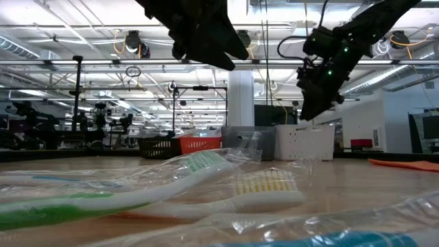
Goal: Pick & Place Toothbrushes
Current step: Put the blue toothbrush into the gray bin
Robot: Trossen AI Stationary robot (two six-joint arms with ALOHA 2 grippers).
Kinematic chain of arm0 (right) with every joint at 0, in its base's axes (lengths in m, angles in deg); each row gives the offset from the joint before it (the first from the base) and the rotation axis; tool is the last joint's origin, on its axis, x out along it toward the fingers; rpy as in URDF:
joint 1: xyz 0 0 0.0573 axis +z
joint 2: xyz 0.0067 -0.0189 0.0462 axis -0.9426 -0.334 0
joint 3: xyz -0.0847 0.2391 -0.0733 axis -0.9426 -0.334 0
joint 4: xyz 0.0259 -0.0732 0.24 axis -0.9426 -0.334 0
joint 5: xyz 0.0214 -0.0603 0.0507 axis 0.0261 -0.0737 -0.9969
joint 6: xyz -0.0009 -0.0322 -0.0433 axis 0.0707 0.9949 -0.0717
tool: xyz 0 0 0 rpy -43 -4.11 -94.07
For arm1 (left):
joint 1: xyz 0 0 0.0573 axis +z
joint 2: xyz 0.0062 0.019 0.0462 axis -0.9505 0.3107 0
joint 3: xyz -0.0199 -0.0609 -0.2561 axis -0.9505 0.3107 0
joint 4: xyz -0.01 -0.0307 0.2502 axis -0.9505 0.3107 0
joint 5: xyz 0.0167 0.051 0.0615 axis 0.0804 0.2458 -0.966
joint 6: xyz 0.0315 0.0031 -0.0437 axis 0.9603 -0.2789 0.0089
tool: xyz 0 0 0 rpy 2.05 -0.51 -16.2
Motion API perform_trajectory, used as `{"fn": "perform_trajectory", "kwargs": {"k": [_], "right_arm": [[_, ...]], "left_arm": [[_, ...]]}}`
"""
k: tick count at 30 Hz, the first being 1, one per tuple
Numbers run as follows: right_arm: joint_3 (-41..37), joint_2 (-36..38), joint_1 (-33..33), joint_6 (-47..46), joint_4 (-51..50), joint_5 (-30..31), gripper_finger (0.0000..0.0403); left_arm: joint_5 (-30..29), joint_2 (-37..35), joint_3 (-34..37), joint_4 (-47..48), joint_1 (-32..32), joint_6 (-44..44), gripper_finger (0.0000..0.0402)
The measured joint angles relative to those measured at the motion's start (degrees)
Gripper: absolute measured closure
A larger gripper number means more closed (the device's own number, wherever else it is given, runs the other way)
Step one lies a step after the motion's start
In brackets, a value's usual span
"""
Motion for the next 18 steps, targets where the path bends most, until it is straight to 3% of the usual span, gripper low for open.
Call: {"fn": "perform_trajectory", "kwargs": {"k": [5,10,18], "right_arm": [[0.0,2.7,1.7,-3.6,0.1,-9.0,0.0259],[0.0,3.7,8.5,-6.3,0.1,-16.6,0.0262],[-1.2,3.7,26.9,-11.5,2.4,-17.9,0.0264]], "left_arm": [[0.0,0.0,0.0,0.8,-1.1,-0.9,0.0158],[0.0,0.0,0.0,1.7,-2.3,-2.3,0.0158],[0.0,0.0,0.0,6.5,-5.2,-7.2,0.0158]]}}
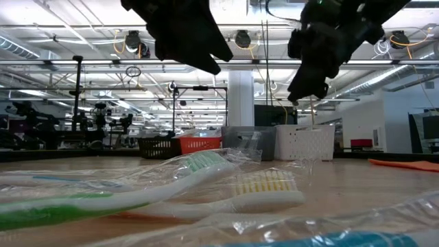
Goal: Pick & Place Toothbrushes
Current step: Put the blue toothbrush into the gray bin
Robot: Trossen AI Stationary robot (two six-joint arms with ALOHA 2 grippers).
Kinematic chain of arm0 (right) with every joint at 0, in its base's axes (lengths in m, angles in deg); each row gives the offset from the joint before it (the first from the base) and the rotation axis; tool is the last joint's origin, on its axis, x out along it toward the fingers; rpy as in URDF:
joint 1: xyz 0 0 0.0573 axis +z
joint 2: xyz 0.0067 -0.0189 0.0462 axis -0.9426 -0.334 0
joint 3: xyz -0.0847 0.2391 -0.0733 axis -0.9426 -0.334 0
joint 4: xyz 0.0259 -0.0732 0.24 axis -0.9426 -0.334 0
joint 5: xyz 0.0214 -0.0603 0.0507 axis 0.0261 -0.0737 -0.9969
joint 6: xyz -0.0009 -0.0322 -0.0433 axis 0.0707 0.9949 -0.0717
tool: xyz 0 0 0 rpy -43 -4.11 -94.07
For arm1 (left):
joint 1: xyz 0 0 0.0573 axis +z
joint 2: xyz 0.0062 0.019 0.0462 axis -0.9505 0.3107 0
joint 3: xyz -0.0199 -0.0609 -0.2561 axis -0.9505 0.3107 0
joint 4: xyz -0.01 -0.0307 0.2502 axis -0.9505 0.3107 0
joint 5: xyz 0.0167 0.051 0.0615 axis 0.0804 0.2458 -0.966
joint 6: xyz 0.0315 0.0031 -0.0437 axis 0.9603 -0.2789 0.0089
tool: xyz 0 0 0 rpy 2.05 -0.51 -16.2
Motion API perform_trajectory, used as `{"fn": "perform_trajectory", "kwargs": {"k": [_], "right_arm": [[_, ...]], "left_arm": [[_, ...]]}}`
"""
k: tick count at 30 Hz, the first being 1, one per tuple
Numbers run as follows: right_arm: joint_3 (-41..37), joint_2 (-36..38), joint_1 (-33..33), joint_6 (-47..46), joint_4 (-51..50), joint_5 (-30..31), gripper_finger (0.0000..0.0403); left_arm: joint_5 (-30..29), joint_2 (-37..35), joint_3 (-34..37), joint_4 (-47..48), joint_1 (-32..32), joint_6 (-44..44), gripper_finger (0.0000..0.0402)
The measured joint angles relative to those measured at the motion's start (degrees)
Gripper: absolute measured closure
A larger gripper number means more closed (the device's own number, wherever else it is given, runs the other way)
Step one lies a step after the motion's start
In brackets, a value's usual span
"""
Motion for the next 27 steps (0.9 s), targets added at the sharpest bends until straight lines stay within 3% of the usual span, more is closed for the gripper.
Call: {"fn": "perform_trajectory", "kwargs": {"k": [7,16,21,27], "right_arm": [[-6.8,0.0,15.4,-7.4,15.3,0.5,0.0264],[-16.7,-2.3,35.2,-13.5,38.1,14.5,0.0264],[-16.8,-9.6,44.0,-14.6,46.9,21.4,0.0264],[-15.0,-21.1,50.3,-16.0,55.1,25.3,0.0264]], "left_arm": [[0.0,0.0,0.0,1.9,-2.9,-2.4,0.0158],[0.0,0.0,0.0,1.8,-4.6,-2.6,0.0158],[-0.1,0.0,0.0,1.7,-4.6,-4.1,0.0158],[-0.1,0.0,0.0,1.7,-4.6,-4.2,0.0158]]}}
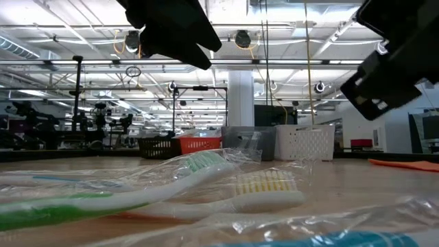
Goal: Pick & Place Toothbrushes
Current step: Put the blue toothbrush into the gray bin
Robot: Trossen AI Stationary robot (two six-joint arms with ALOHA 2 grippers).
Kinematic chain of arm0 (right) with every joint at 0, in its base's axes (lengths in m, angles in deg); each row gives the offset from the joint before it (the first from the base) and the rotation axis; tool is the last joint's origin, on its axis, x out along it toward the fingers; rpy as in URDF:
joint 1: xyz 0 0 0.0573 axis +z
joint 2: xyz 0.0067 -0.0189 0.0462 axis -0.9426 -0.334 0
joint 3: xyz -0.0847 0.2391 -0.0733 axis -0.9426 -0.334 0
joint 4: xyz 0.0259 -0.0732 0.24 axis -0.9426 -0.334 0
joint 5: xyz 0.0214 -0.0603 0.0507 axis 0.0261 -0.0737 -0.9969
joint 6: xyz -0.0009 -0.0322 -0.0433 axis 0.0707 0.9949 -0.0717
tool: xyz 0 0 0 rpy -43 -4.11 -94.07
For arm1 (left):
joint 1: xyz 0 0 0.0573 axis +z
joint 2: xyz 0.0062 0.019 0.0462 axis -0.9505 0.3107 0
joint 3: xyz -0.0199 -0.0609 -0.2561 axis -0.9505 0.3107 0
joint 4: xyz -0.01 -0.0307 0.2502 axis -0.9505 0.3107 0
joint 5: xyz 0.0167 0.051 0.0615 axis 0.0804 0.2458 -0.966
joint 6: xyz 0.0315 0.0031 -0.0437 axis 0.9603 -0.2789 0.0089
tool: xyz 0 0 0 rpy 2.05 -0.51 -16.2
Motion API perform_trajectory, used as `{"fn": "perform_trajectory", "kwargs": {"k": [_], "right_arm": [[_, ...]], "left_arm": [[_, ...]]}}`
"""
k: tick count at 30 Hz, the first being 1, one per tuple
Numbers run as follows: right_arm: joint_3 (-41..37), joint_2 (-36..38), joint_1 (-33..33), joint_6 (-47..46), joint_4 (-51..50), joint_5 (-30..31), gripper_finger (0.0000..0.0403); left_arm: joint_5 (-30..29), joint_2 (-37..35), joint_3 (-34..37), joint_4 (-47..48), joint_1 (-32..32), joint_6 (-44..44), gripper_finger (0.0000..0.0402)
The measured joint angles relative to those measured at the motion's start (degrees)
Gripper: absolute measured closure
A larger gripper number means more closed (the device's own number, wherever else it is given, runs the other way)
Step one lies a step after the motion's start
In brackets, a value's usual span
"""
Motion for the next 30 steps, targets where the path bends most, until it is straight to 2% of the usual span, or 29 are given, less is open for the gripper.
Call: {"fn": "perform_trajectory", "kwargs": {"k": [11,19,24,30], "right_arm": [[11.8,-17.3,6.4,1.1,-0.3,0.7,0.0264],[15.8,-22.0,8.2,1.3,-0.1,1.0,0.0264],[17.4,-25.6,9.2,1.7,0.1,3.8,0.0264],[17.7,-26.3,9.2,1.7,0.2,5.1,0.0268]], "left_arm": [[0.0,0.0,0.0,0.0,0.0,-1.0,0.0158],[-0.1,0.0,0.0,0.1,0.0,-1.0,0.0158],[-0.1,0.0,0.0,0.1,0.0,-1.0,0.0158],[-0.1,0.0,0.0,0.1,0.0,-1.0,0.0158]]}}
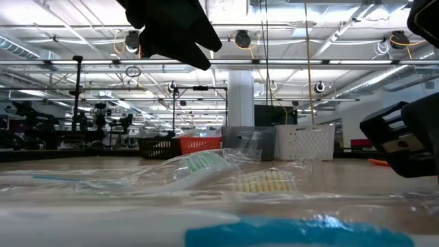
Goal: Pick & Place Toothbrushes
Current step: Put the blue toothbrush into the gray bin
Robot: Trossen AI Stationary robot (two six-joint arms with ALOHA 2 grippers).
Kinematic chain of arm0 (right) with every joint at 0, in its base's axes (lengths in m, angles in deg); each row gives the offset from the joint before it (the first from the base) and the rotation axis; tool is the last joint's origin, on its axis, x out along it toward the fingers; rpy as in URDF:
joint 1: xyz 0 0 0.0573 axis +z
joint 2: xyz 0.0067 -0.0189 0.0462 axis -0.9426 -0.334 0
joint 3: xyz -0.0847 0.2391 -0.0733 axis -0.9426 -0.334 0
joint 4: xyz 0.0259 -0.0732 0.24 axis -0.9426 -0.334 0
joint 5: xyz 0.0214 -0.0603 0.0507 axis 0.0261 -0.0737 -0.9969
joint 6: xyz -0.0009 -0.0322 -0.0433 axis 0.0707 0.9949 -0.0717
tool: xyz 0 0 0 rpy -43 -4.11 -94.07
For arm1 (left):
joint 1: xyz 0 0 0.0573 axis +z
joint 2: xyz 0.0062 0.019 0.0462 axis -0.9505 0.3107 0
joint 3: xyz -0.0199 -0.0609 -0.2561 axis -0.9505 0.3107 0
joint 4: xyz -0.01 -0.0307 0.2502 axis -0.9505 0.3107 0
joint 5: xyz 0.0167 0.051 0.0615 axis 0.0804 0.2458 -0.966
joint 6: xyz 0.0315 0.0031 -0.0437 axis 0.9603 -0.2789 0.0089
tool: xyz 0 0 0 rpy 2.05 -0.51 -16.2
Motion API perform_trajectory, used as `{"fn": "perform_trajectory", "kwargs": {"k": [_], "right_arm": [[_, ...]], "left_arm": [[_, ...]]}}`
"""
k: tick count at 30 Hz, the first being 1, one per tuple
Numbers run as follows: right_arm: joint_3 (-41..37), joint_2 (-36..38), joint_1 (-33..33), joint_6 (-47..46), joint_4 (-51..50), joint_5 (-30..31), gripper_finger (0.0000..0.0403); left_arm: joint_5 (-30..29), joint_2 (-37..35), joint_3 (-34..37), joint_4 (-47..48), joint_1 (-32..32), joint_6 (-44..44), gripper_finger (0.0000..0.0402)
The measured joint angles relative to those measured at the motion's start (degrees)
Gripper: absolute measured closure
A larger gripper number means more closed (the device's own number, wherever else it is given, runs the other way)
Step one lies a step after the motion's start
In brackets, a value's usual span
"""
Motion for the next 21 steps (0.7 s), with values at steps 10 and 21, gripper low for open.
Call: {"fn": "perform_trajectory", "kwargs": {"k": [10,21], "right_arm": [[0.0,0.5,0.3,-2.0,-2.1,-0.2,0.0393],[-0.2,11.6,0.3,-1.5,-17.5,1.8,0.0402]], "left_arm": [[0.0,0.0,0.0,0.0,0.0,0.0,0.0158],[0.0,0.0,0.0,-0.3,0.0,-0.5,0.0158]]}}
